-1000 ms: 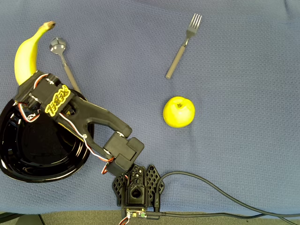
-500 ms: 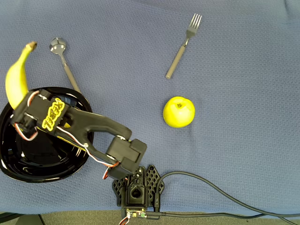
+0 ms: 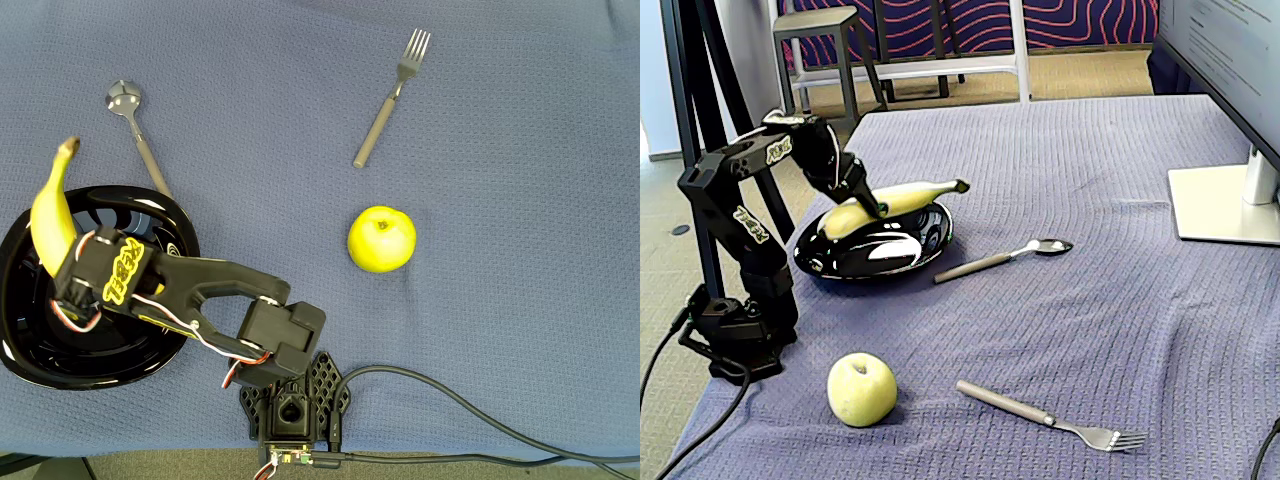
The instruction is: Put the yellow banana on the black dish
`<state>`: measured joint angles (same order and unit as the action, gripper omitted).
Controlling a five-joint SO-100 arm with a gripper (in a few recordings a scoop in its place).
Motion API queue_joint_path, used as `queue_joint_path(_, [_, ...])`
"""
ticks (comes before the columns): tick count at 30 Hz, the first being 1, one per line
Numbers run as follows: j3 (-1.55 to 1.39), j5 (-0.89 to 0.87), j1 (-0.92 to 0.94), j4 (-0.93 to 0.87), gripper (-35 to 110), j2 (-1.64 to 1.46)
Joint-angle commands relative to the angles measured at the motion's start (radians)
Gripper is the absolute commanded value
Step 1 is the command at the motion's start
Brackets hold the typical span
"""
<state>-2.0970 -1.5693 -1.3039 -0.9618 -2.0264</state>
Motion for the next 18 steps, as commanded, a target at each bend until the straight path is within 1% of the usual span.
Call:
queue_joint_path(1, [0.0, 0.012, -0.031, 0.048, 0, -0.1])
queue_joint_path(10, [-0.031, 0.011, -0.103, 0.089, 0, -0.064])
queue_joint_path(18, [-0.055, 0.021, -0.1, 0.112, 0, -0.06])
